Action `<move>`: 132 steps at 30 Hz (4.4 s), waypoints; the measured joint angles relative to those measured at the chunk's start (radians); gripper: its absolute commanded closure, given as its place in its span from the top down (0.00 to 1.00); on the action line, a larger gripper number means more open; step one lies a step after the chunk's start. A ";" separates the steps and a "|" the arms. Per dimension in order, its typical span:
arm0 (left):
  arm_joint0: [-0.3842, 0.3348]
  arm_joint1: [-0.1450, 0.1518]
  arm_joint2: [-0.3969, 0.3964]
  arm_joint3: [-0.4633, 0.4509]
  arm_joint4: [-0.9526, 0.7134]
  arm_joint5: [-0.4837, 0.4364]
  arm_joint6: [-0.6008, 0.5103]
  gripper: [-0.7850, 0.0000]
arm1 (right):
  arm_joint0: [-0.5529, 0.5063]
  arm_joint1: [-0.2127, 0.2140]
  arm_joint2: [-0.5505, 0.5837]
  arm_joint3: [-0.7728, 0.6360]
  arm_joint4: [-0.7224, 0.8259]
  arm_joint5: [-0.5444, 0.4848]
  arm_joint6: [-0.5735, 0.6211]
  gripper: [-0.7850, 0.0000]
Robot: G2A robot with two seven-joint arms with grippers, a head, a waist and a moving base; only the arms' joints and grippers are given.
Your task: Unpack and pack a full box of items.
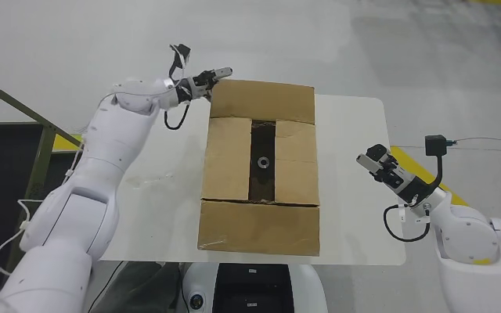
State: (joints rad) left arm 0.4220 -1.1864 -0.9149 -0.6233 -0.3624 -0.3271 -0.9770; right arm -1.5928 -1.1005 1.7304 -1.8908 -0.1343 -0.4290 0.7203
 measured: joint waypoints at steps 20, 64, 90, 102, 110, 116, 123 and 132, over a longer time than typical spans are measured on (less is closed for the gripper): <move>-0.063 -0.018 -0.102 0.176 -0.332 -0.003 -0.511 1.00 | 0.000 0.000 0.000 0.000 0.000 0.000 0.000 1.00; 0.083 0.154 0.129 -0.186 -0.452 0.043 -0.559 1.00 | 0.000 0.000 0.000 0.000 0.000 0.000 0.000 1.00; 0.081 0.154 0.134 -0.187 -0.444 0.043 -0.559 1.00 | 0.000 0.000 0.000 0.000 0.000 0.000 0.000 1.00; 0.081 0.154 0.134 -0.187 -0.444 0.043 -0.559 1.00 | 0.000 0.000 0.000 0.000 0.000 0.000 0.000 1.00; 0.081 0.154 0.134 -0.187 -0.444 0.043 -0.559 1.00 | -0.043 0.001 -0.014 0.004 0.084 0.039 0.016 1.00; 0.081 0.154 0.134 -0.187 -0.444 0.043 -0.559 1.00 | -0.117 0.007 -0.003 -0.016 0.152 0.014 0.091 1.00; 0.081 0.154 0.134 -0.187 -0.444 0.043 -0.559 1.00 | -0.215 0.014 -0.002 -0.053 0.171 0.012 0.171 1.00; 0.081 0.154 0.134 -0.187 -0.444 0.043 -0.559 1.00 | -0.268 0.017 -0.043 -0.050 0.200 0.035 0.214 1.00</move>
State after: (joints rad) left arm 0.5034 -1.0323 -0.7809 -0.8105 -0.8061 -0.2842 -1.5359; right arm -1.8603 -1.0831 1.6876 -1.9405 0.0656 -0.3941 0.9344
